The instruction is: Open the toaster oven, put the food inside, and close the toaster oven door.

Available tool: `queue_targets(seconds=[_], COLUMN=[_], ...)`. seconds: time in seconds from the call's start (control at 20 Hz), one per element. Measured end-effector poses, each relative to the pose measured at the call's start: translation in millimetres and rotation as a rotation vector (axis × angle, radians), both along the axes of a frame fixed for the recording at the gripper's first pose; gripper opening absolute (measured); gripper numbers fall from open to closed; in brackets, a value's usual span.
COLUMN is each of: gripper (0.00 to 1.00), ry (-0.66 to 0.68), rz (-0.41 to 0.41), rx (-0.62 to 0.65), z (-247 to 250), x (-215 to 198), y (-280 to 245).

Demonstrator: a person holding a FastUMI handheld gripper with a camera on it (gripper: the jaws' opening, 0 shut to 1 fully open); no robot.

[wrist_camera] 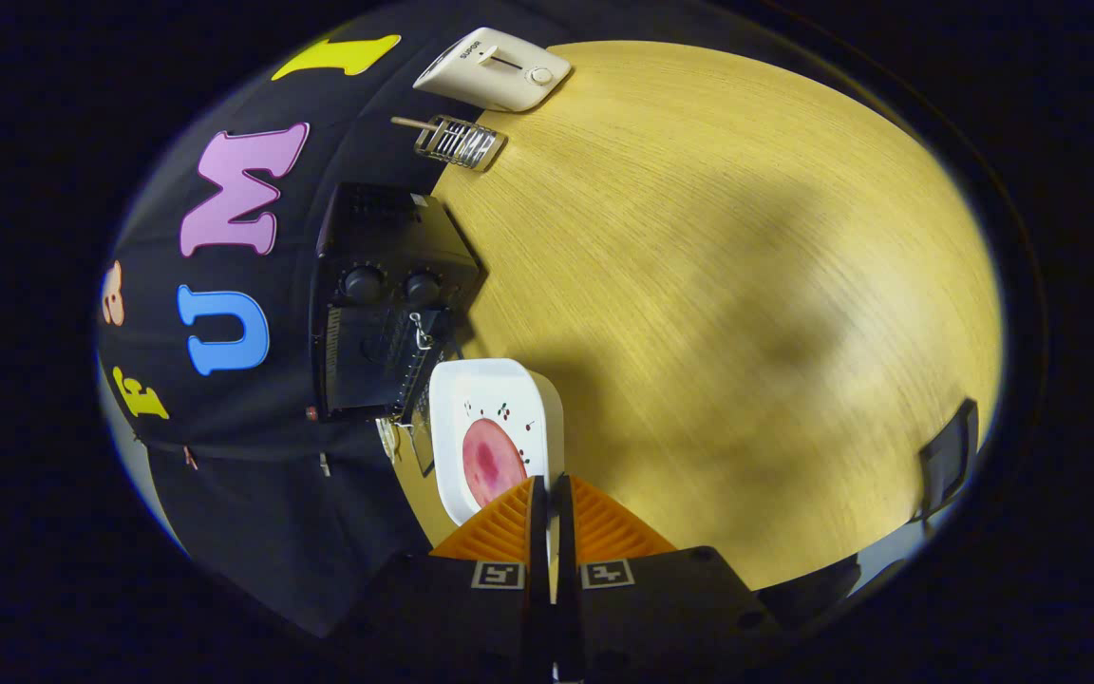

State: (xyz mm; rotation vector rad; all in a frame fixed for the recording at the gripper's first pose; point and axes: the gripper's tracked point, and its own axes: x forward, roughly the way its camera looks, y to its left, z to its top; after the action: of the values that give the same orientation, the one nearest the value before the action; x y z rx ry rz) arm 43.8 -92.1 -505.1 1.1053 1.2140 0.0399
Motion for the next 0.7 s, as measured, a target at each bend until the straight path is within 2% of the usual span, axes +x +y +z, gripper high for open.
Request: queue_targets(seconds=[0.45, 0.6, 0.7], gripper=[0.07, 0.07, 0.07], ry=[-0.015, -0.008, -0.005], rz=[-0.289, -0.386, -0.449], rx=[0.067, 0.049, 0.025], z=[-23, -29, -33], x=[4, 17, 44], y=[73, 102, 121])
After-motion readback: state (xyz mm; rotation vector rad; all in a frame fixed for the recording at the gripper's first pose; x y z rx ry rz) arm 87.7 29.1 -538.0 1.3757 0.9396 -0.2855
